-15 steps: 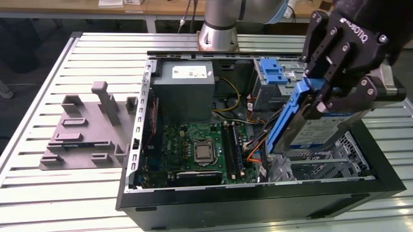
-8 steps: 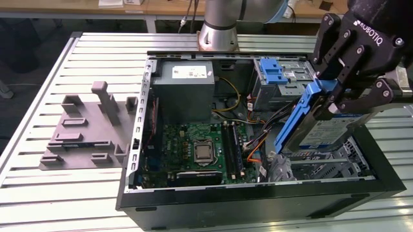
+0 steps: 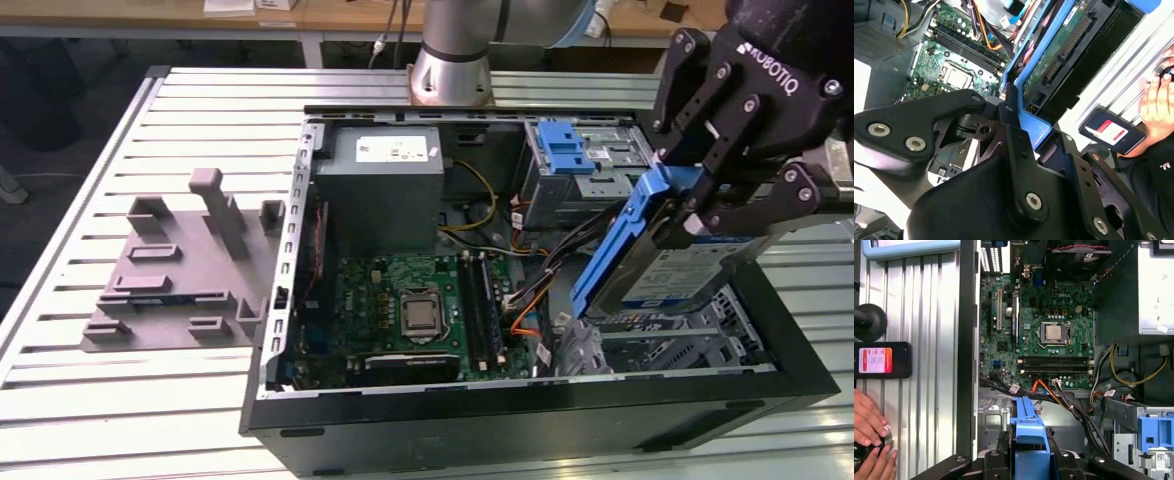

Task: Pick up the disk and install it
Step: 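Insert the disk into the insertion slot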

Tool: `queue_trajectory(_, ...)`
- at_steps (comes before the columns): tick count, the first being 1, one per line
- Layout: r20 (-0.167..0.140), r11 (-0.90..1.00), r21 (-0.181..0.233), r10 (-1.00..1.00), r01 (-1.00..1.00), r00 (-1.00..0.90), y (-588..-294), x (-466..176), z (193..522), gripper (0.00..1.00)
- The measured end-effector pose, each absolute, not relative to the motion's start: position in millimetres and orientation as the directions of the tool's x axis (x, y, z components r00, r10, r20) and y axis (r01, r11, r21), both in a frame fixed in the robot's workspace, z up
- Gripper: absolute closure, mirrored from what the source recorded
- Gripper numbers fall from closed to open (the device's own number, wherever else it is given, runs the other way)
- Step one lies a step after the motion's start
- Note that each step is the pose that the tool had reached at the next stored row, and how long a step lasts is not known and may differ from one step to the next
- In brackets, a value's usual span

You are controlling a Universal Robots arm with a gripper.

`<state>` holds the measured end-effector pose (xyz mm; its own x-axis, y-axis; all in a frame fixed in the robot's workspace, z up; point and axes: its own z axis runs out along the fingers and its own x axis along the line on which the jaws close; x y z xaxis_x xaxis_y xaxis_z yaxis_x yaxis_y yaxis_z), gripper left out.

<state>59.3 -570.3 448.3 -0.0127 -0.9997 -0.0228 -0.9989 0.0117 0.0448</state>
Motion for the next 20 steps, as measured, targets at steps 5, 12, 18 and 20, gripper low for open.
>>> queue_trajectory(5,-0.023,0.012,0.045,-1.0,-0.999,-0.013,-570.2,72.0,445.1,0.64)
queue_trajectory(12,-0.023,0.012,0.045,-1.0,-0.999,-0.013,-570.2,77.5,438.4,0.64)
queue_trajectory(18,-0.023,0.012,0.045,-1.0,-0.999,-0.013,-570.5,80.4,434.7,0.64)
queue_trajectory(20,-0.022,0.012,0.045,-1.0,-0.999,-0.013,-570.7,81.1,434.0,0.64)
